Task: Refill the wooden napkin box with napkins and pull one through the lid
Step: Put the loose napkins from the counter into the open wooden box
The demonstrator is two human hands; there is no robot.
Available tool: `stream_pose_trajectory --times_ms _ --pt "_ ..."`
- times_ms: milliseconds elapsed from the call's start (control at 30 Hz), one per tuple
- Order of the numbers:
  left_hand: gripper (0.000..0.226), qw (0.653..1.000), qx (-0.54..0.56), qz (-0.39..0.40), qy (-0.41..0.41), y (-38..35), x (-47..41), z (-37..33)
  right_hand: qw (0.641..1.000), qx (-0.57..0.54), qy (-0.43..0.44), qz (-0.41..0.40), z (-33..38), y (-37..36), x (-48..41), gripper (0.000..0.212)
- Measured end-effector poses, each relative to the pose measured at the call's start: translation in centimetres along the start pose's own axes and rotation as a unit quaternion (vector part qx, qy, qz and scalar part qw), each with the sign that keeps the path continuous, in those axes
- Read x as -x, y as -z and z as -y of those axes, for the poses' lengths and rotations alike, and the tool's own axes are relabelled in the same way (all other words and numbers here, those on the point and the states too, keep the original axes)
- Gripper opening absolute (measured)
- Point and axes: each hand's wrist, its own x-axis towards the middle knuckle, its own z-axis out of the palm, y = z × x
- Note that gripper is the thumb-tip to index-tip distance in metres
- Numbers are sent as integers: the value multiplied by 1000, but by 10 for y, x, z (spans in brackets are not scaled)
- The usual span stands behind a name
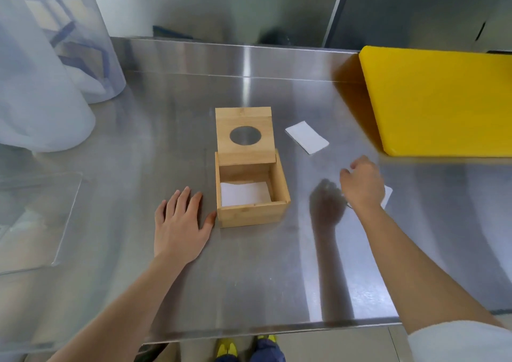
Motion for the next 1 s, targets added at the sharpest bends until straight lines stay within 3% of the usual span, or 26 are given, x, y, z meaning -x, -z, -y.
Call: stream_pose_trajectory --times_ms 200,367,467,567,767,900,1000 --pt "49 1000 5 -2 0 -2 -1 2 977 36 -211 -8 -46 0 -6 74" --pt "52 1000 -1 6 3 -1 -1 2 964 -12 -264 24 -61 -3 -7 82" --pt "53 1000 -4 7 4 0 0 3 963 -66 -250 72 -62 -2 -15 62" --pt "53 1000 -2 7 7 1 0 3 959 -116 -248 67 -58 -3 -16 33" --pt "52 1000 2 5 4 1 0 2 963 -118 -227 84 -49 0 -19 28" --pt "53 1000 -1 4 4 1 0 2 978 -128 -106 124 -38 10 -21 21" --pt "53 1000 3 4 6 1 0 2 967 -194 -7 163 -16 27 -15 8"
